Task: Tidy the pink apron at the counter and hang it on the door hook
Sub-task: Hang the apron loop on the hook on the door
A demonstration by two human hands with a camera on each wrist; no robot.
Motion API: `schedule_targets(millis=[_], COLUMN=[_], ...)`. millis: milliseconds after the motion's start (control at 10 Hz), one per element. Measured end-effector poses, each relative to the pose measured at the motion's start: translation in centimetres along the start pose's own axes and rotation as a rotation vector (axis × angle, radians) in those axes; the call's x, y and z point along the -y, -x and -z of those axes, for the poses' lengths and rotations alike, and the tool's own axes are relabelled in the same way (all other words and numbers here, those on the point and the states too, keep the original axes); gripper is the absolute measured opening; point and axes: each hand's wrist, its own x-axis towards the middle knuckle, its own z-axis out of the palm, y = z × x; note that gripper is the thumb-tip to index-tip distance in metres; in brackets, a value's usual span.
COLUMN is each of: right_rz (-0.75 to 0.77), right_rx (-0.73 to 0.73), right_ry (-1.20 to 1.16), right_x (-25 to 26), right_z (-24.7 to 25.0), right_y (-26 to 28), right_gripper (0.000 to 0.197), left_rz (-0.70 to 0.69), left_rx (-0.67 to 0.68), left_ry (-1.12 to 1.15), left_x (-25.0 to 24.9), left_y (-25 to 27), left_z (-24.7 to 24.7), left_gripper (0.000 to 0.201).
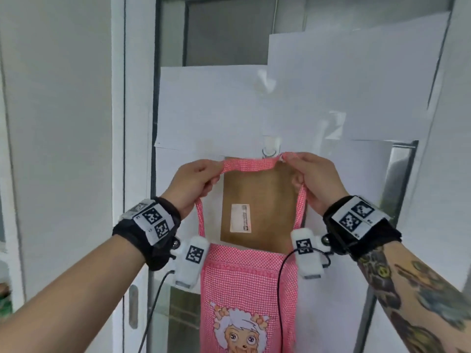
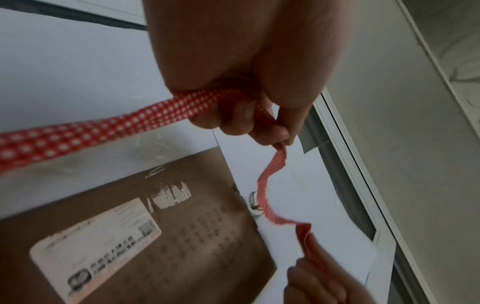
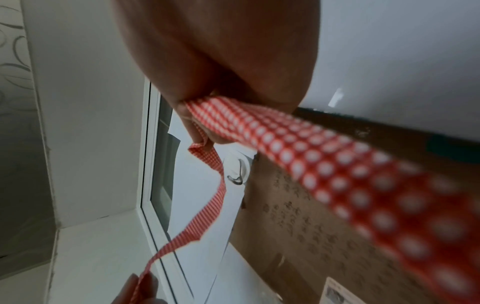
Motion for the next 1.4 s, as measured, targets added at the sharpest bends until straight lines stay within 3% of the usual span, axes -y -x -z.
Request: schedule_targets(millis=[100, 200, 400, 500, 800, 1000, 1200, 1400], right_rz=[0.063, 0.068, 0.175, 0.215, 0.142, 0.112, 0.09, 0.018], right_rx=[-0.044, -0.087, -0.218, -0.219, -0.17, -0.137, -0.094, -0.049], right_ry=[0.02, 0.027, 0.521, 0.568, 0.647, 0.676, 0.716, 0.754], right_x=[-0.7, -1.7, -4.4, -5.0, -7.1, -7.8, -7.8, -9.4], right_z=[-0.7, -0.8, -0.7, -1.1, -0.4, 0.0, -0.1, 1.1], right_y=[-2.4, -3.5, -3.9, -4.1, -2.8, -1.9, -1.1, -0.2], right_gripper=[0.013, 0.014, 0.049, 0.05, 0.038, 0.036, 0.033, 0.022], left_rz=[-0.106, -0.116, -0.109, -0.103, 0.014, 0.048, 0.042, 0.083], left_rx=[-0.061, -0.083, -0.044, -0.058, -0.014, 0.13, 0.192, 0.239], left_ry=[-0.034, 0.057, -0.068, -0.053, -0.128, -0.156, -0.295, -0.297], left_x=[1.0, 1.8, 3.6, 4.3, 6.5, 6.7, 7.3, 8.2], left_y=[-2.2, -3.8, -6.1, -6.8, -6.2, -4.7, -3.2, -2.0], left_z=[0.4, 0.4, -1.3, -1.9, -1.3, -1.3, -1.2, -1.2], left_gripper=[0.015, 0.012, 0.013, 0.015, 0.017, 0.016, 0.002, 0.011])
